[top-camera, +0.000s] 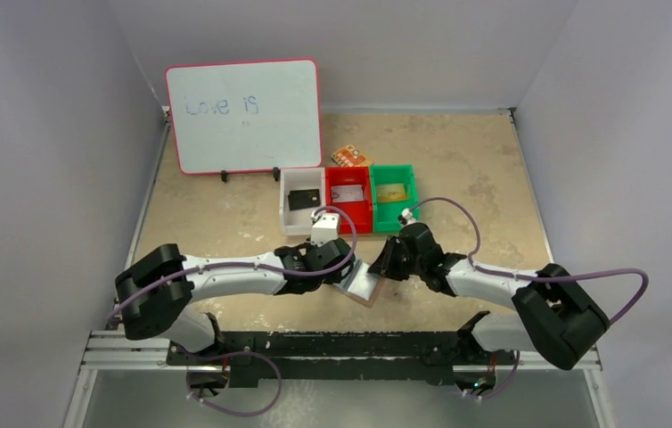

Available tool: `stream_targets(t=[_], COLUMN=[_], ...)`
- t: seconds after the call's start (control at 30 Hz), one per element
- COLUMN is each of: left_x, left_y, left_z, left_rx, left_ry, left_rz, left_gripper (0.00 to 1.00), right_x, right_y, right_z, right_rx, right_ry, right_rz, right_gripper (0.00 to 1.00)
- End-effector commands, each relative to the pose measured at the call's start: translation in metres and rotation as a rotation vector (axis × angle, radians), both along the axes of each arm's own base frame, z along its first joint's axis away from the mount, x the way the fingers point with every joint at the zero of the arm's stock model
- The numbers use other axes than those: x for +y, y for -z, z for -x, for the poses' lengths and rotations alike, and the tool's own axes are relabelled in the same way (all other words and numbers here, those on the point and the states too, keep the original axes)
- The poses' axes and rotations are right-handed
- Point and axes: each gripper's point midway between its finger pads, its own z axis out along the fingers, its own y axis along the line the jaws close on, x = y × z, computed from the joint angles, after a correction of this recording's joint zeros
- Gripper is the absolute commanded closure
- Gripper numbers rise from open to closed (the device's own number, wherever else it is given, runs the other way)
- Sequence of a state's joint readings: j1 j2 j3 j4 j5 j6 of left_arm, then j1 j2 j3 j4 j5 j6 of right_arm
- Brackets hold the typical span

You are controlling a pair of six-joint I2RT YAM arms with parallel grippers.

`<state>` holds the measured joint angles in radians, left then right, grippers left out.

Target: Take the credit cards out of the card holder

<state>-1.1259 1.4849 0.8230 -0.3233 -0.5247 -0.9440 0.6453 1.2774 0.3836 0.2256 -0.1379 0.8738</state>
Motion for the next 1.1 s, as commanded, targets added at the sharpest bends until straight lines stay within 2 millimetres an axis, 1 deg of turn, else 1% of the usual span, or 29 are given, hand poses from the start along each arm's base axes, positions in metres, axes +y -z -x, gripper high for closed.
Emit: stream_targets(t=[0.0, 0.23, 0.3, 0.47, 0.67, 0.8, 1.0, 1.07], left_x=[-0.024, -0.026, -0.028, -0.037, -0.053, -0.061, -0.065, -0.062], left_y=[-0.009, 0.008, 0.01, 0.006, 0.005, 0.001, 0.003, 0.005], left_z=[-0.004, -0.004, -0.004, 0.002, 0.01, 0.012, 0.015, 0.014], left_rx=[-0.001, 0.032, 0.038, 0.057, 0.092, 0.099, 0.118, 0.116], left_ry=[0.055, 0.05, 0.051, 0.07, 0.112, 0.124, 0.142, 0.129], left_rz=[0.058, 0.016, 0.017, 0.078, 0.168, 0.208, 0.222, 0.207], left_gripper=[0.63, 0.64, 0.64, 0.65, 0.66, 0.67, 0.67, 0.67], right_x=[-0.005, -0.003, -0.003, -0.003, -0.003, -0.003, -0.004, -0.003], right_y=[0.011, 0.012, 0.013, 0.012, 0.012, 0.011, 0.01, 0.009], right_z=[-0.003, -0.003, -0.003, -0.003, -0.003, -0.003, -0.002, -0.002], right_rx=[-0.001, 0.001, 0.002, -0.001, 0.0, -0.004, -0.004, -0.007], right_ry=[0.023, 0.013, 0.012, 0.012, 0.01, 0.011, 0.014, 0.013], right_rz=[0.034, 0.035, 0.035, 0.036, 0.031, 0.029, 0.026, 0.024], right_gripper=[0.8, 0.8, 0.8, 0.8, 0.8, 0.8, 0.8, 0.8])
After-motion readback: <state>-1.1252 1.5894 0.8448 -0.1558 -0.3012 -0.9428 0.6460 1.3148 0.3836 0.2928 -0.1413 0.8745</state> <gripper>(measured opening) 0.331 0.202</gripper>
